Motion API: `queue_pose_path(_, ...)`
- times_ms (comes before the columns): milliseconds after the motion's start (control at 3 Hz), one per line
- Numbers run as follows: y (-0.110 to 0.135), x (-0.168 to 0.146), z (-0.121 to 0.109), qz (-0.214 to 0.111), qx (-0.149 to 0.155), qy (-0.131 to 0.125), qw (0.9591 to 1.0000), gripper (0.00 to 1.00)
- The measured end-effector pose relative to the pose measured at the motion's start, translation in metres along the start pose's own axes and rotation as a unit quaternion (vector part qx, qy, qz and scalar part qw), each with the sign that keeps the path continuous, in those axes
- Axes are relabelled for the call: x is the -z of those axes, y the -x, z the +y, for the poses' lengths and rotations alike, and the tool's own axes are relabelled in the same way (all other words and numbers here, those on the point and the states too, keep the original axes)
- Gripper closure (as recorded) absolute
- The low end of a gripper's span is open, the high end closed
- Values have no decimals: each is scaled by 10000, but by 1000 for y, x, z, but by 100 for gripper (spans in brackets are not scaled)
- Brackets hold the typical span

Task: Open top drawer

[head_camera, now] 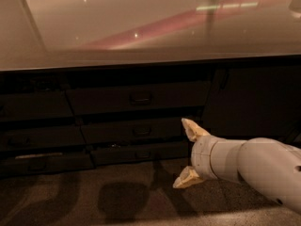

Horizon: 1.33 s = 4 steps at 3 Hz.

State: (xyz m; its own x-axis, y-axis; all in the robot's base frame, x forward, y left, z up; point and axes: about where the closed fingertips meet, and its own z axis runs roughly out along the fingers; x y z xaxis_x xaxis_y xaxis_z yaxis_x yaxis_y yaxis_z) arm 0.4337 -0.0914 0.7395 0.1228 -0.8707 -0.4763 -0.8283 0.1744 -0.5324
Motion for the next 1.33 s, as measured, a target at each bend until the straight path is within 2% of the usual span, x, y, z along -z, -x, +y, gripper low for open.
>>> queue_pose_path(333,0,0,0,4,0,4,10000,0)
queue_pose_path(667,-3,-9,-15,89,-66,-30,9999,0)
queue_pose_path(1000,-19,-23,-70,274,-277,-277,9989,0)
queue_pose_path(1333,-24,-35,-116,221,-488,-486,9974,0)
